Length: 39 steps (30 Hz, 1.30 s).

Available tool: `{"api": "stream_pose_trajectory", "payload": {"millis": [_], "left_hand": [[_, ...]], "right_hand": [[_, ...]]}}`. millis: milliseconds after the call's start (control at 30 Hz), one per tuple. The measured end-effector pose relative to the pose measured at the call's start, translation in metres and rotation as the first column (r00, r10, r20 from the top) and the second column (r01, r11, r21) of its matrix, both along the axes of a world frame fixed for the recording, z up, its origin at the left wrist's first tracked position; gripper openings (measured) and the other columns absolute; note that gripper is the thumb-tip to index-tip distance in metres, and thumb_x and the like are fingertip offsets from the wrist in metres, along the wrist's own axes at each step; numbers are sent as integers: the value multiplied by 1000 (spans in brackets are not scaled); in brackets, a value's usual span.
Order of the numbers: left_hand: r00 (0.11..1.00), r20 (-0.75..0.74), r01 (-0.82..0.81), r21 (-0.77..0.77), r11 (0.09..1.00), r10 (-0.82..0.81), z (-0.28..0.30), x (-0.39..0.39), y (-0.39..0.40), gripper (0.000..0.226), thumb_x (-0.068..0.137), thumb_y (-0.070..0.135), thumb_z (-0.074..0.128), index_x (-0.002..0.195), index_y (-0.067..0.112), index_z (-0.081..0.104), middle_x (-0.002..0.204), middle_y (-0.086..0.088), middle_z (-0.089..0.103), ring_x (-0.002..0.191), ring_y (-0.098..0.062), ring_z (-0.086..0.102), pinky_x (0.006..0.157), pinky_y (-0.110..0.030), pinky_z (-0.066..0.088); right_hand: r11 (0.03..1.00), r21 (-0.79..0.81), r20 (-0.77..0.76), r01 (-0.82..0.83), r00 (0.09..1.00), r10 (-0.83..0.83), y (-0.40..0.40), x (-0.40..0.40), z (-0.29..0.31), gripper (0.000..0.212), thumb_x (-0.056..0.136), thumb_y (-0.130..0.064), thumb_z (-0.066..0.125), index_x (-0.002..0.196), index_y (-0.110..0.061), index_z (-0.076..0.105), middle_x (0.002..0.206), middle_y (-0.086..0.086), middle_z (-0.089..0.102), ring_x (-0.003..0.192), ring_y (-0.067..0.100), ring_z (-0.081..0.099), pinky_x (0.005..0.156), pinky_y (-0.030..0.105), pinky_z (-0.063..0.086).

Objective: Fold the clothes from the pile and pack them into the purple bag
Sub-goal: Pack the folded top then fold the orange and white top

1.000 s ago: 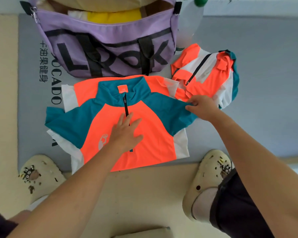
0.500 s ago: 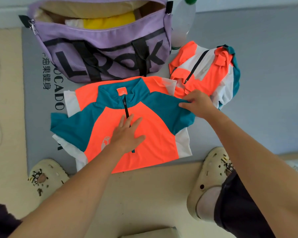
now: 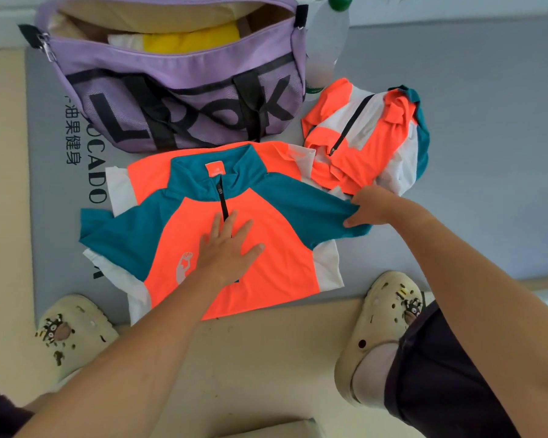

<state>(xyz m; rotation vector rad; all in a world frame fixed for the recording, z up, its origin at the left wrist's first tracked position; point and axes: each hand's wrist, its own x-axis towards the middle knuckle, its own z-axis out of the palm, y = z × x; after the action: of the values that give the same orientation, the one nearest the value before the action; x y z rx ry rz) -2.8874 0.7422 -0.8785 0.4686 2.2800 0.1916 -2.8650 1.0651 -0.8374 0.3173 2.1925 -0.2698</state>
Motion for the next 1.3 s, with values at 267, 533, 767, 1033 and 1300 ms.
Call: {"api": "stream_pose_trajectory", "payload": {"millis": [267,533,767,1033,1300], "left_hand": [[965,12,-257,267,929,264,18,-8,16,44,97,51,50,118,17,68,138,-10,52,137,-27,37,112,-35,27],[254,795,-956,120,267,551,26,10,33,34,90,49,61,115,27,64,112,1,73,100,-13,70,75,-29,56],[22,761,-999,35,-7,648,1,13,28,22,95,15,61,117,10,61,120,-15,66,102,-25,66,70,-30,56],[-155,810,-986,-90,-141,565,-4,23,35,37,92,19,67,127,10,59,118,-10,69,99,-20,68,87,-31,54],[-176,896,-972,-93,-214,407,-6,13,28,24,100,18,51,123,14,58,109,-5,72,93,-17,70,78,-32,57]], "right_hand": [[980,-152,-8,128,991,-130,-41,-25,25,38,92,-38,59,66,-13,50,64,2,53,64,23,55,52,28,37],[303,-631,509,714,676,-534,-105,-39,21,39,99,-37,52,112,-1,59,89,18,74,77,29,74,65,31,60],[846,-459,-348,271,821,-452,-78,-48,-9,23,91,-3,53,107,-11,68,118,2,67,84,14,62,81,21,49],[975,-222,-310,-14,949,-57,-81,-56,-34,26,86,-8,64,112,-5,67,117,14,63,102,30,59,84,33,47],[990,-142,-413,4,909,-63,-78,-57,-36,25,90,-9,59,114,-1,64,130,18,48,103,38,57,86,39,45]]}}
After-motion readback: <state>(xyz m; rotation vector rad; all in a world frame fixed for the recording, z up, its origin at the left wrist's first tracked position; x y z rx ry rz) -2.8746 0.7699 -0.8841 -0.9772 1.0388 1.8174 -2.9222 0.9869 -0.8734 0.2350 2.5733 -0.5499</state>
